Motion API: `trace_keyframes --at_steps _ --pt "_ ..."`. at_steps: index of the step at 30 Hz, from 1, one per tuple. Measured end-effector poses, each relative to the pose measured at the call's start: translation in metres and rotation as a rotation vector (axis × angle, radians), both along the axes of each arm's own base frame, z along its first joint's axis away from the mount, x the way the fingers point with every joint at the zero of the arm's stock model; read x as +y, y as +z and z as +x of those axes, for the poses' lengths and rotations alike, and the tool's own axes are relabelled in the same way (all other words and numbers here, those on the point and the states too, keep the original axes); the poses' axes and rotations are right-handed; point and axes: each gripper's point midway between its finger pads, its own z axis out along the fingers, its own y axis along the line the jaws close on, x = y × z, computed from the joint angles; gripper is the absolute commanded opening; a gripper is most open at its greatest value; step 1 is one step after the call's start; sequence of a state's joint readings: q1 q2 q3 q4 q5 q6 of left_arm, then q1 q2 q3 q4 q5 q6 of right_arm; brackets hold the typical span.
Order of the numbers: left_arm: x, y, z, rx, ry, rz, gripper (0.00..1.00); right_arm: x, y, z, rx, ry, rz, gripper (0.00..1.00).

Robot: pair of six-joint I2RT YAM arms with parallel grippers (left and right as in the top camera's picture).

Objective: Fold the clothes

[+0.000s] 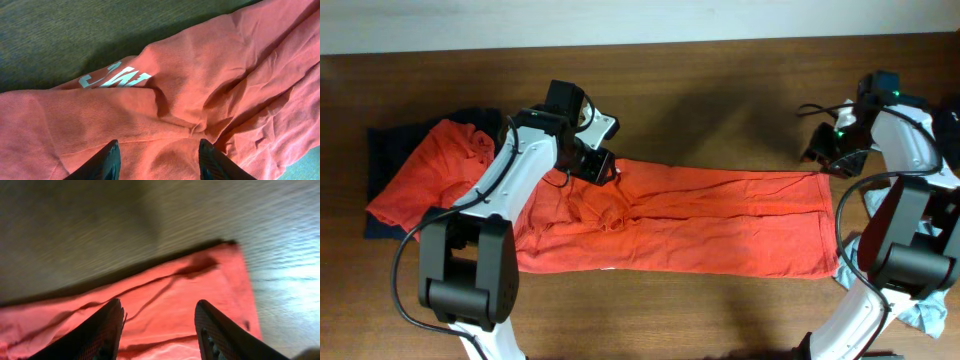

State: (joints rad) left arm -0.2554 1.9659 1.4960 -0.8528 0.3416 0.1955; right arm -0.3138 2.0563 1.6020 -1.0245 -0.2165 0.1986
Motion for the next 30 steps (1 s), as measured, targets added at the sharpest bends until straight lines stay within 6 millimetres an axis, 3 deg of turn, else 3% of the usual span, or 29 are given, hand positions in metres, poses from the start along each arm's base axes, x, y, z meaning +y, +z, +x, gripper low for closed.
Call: trace_keyframes --at_steps 3,7,21,30 --pt "0.000 0.000 0.000 -0.001 -0.001 0.000 0.50 -0.010 -0.002 -0.004 0.021 -0.024 -0.032 0.44" --pt "0.000 0.000 0.000 -0.001 -0.001 0.000 0.50 -0.017 -0.005 -0.009 0.045 -0.037 -0.062 0.44" --pt "0.000 0.000 0.000 -0.002 -0.004 0.000 0.50 -0.020 -0.024 -0.013 0.063 -0.039 -0.083 0.44" --pt "0.000 0.000 0.000 -0.003 -0.004 0.001 0.50 -0.022 -0.025 -0.009 0.047 -0.045 -0.088 0.42"
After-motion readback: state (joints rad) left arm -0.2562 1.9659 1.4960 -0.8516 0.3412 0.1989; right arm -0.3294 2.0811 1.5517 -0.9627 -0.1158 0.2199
